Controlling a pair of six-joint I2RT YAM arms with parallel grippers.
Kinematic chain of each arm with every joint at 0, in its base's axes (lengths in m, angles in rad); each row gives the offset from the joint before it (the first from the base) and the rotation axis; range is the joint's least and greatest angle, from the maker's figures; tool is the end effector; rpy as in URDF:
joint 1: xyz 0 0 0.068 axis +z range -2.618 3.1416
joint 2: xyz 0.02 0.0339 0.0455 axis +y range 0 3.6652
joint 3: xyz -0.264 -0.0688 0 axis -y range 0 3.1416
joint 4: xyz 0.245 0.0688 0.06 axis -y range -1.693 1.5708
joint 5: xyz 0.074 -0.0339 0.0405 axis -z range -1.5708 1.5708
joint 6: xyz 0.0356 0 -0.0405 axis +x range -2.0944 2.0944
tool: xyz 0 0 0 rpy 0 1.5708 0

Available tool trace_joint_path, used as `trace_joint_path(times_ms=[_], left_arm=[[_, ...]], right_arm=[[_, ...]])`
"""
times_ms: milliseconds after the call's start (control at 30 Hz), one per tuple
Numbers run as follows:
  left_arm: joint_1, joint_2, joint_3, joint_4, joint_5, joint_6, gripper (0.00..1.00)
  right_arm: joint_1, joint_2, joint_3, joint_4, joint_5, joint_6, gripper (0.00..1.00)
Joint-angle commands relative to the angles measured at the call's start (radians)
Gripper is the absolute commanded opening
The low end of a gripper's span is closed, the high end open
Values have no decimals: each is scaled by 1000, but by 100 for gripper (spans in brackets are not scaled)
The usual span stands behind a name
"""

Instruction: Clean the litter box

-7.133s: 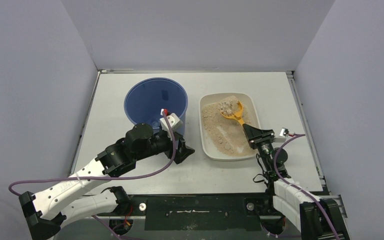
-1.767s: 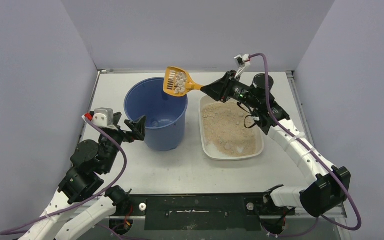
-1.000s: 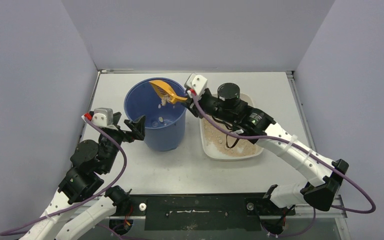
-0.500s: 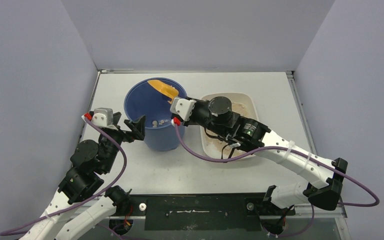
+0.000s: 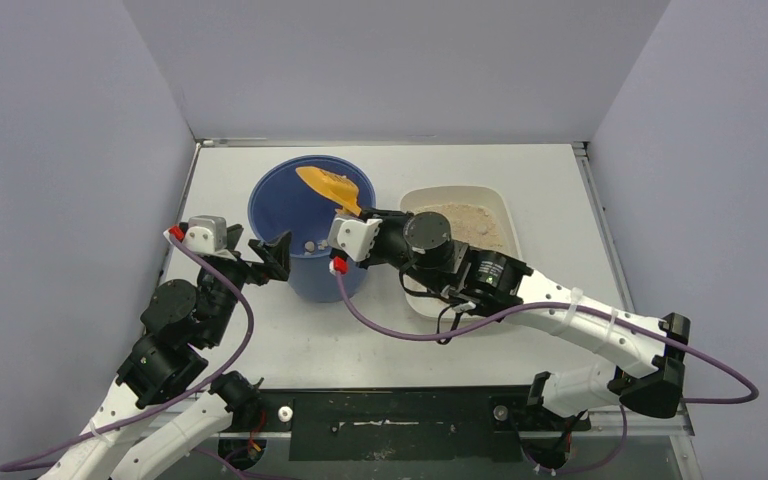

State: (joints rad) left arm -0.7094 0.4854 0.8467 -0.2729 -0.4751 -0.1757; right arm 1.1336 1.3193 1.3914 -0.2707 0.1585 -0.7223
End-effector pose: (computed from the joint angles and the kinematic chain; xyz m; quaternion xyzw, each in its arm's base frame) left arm 0.0863 -0.0526 0.3887 0.0056 0.6788 -0.1635 0.7159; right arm 0.1327 0.2706 0.4252 -0.5873 0.5025 0.0690 0.6307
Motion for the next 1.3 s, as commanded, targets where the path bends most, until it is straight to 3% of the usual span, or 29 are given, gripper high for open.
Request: trace_joint_path(times_ms=[0, 33, 67, 133, 200, 233, 300, 333, 367, 400, 467, 533, 567, 633, 833, 900, 933, 1000, 1033, 1100, 1267], left_arm=[[7, 0, 0, 50, 7, -1, 97], [8, -1, -2, 50, 8, -1, 97], [7, 1, -2, 51, 5, 1, 97], [9, 3, 1, 47, 3, -1, 97], [9, 1, -2, 49, 12, -1, 97], [9, 1, -1, 49, 10, -1, 97], [12, 2, 1, 49, 6, -2, 97], [14, 2, 0, 48, 11, -2, 97], [13, 1, -1, 48, 14, -2, 97], [14, 1, -3, 50, 14, -2, 97], [14, 4, 0, 49, 10, -2, 97], [13, 6, -1, 48, 15, -2, 97], [13, 6, -4, 49, 16, -2, 97], [15, 7, 0, 49, 18, -3, 97], [17, 6, -1, 49, 18, -3, 97], [16, 6, 0, 49, 20, -4, 97], [16, 7, 0, 49, 18, -4, 97], [17, 7, 0, 49, 19, -4, 97], [17, 6, 0, 49, 22, -4, 97], [16, 6, -1, 48, 20, -4, 97], [16, 6, 0, 48, 24, -3, 97]], right_arm=[[-17, -24, -24, 61, 96, 18, 0], [-13, -21, 18, 6, -32, 63, 0], [-11, -23, 20, 22, -50, 67, 0], [-6, -20, -33, 133, 180, -1, 0], [6, 13, 83, -48, -51, 80, 0], [6, 13, 87, -55, -128, 112, 0], [9, -16, -29, 130, 121, 41, 0], [10, -8, -19, 120, 139, 28, 0], [7, 1, 41, -2, -1, 95, 0], [-5, -3, 59, 3, -105, 126, 0], [-3, -20, -29, 136, 104, 74, 0], [-28, -14, 52, -4, -137, 145, 0], [-41, -25, 31, 28, -145, 166, 0], [-34, -43, -33, 121, 39, 111, 0], [-31, -56, -23, 118, 17, 157, 0], [-28, -34, 61, -2, -173, 202, 0], [-29, -38, 51, 9, -181, 196, 0], [-29, -53, -30, 153, 90, 150, 0], [-29, -46, -15, 123, 116, 154, 0], [-26, -62, 1, 128, 22, 214, 0], [-23, -118, -55, 208, 55, 272, 0]])
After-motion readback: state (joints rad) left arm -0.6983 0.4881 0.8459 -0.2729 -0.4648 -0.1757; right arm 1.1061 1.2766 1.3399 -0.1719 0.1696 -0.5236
